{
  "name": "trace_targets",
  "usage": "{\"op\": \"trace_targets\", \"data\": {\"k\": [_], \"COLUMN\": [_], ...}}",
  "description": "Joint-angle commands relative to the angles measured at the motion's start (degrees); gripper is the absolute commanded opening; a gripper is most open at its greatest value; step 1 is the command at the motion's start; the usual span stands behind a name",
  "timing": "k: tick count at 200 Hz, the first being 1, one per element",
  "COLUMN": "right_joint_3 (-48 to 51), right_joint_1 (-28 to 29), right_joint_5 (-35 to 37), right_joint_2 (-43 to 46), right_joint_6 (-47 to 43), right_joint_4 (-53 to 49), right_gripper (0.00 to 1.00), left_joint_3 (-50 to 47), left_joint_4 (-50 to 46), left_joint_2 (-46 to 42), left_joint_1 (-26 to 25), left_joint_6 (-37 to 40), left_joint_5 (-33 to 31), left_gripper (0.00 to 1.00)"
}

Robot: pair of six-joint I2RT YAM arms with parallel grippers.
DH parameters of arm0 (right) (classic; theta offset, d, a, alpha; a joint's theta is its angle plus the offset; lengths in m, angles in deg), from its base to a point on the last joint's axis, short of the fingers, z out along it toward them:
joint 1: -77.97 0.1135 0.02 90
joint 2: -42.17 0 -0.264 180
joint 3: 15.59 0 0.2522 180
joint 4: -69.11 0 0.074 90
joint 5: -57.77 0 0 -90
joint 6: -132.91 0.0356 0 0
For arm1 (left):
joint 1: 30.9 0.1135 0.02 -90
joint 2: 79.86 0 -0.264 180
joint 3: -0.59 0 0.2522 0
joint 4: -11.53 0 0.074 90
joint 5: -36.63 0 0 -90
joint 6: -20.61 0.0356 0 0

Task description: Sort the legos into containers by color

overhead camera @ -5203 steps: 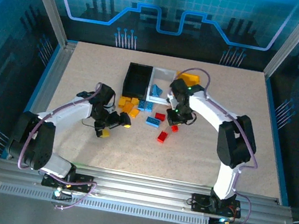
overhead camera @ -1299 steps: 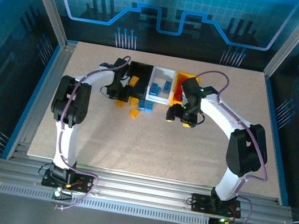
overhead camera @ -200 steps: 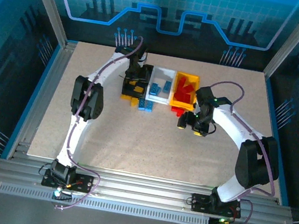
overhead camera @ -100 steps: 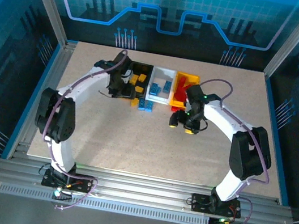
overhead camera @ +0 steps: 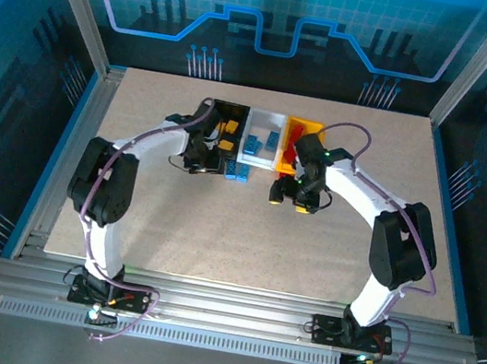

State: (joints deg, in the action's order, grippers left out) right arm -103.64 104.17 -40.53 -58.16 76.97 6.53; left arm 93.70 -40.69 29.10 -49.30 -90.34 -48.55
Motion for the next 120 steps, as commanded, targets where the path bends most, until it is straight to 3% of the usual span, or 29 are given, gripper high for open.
{"op": "trace_targets", "data": {"k": [1,48,120], "right_joint_3": [2.16,4.24,-1.00], "right_joint_1": [0.30,-0.69,-1.16], "right_joint_5": [1.52,2.31,2.84], "right_joint_2": [3.13,5.15,2.61], "right_joint_6": [0.34,0.91,0.48], "right_joint_4": [-1.90,-2.32,-5.19], "right_gripper": [0.74,0.75,0.74], "left_joint_3": [3.68,7.99,11.73], "left_joint_4": [0.98,0.98,0.87], "left_joint_2": [3.66,8.72,12.80], "left_joint_1": [-0.23,-0.23,0.94], "left_joint_6": [0.10,1.44,3.06], "left_joint_5": [-0.05,-0.84,-1.22], "left_gripper": [0.45,0.44,0.44]}}
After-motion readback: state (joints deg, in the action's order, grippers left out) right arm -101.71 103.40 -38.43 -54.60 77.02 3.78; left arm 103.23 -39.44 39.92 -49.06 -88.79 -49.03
